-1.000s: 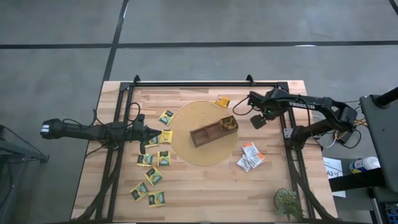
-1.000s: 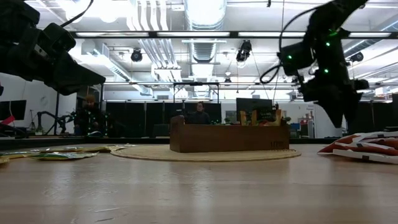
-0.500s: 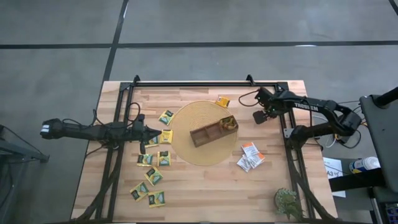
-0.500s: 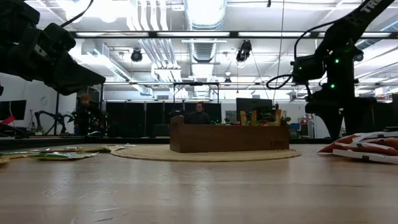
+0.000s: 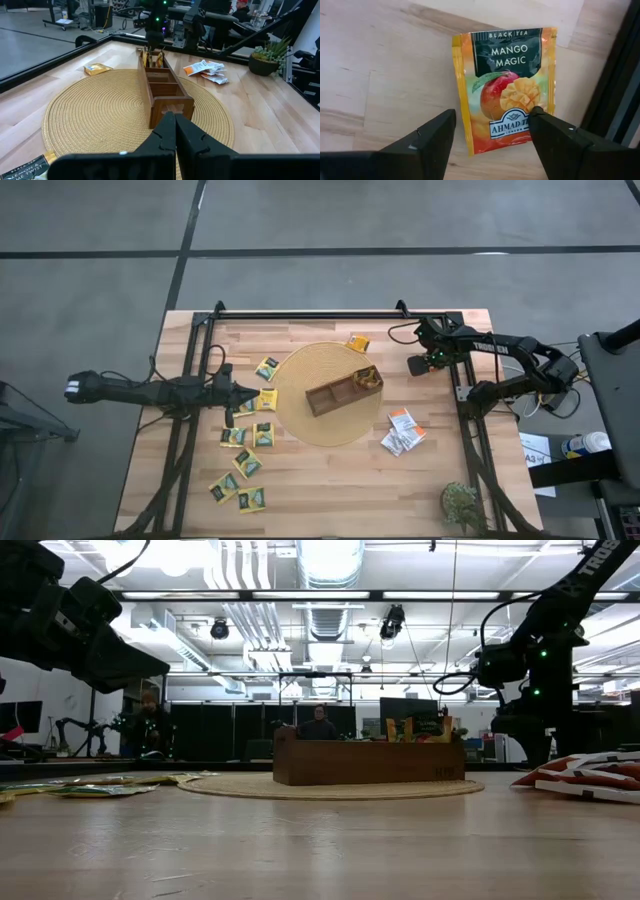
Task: Pick & Place Tea
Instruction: Put the orange tea bag into the right section of the wooden organizer
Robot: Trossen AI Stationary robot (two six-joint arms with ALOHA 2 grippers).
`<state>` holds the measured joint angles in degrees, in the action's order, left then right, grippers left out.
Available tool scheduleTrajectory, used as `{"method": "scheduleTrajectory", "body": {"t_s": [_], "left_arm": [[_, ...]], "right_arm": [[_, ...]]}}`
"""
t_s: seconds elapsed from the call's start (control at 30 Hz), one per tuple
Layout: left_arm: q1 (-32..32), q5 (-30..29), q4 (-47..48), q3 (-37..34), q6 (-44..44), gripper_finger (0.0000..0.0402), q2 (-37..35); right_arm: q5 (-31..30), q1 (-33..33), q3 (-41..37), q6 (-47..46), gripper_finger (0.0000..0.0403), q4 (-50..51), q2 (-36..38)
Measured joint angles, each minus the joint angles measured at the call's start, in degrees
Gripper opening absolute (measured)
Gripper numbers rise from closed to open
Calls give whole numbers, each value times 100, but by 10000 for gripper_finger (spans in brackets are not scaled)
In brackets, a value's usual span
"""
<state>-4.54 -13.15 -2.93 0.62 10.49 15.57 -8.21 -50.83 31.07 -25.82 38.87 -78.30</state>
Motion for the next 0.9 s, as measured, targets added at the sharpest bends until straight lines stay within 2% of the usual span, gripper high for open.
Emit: {"method": "scheduleTrajectory", "body": {"t_s": [0.3,0.57,0.67,0.8,0.9], "left_arm": [[2,-2,-1,2,1,0,0],[2,0,-1,0,-1,0,2],[2,0,0,1,0,0,1],[0,0,1,0,-1,0,0],[0,0,1,0,-1,0,2]], "right_arm": [[64,-13,51,-82,158,-89,346],[61,184,53,10,52,-57,356],[69,479,57,-71,19,-55,373],[29,1164,53,-411,15,-118,418],[-226,1828,46,-810,14,-262,490]]}}
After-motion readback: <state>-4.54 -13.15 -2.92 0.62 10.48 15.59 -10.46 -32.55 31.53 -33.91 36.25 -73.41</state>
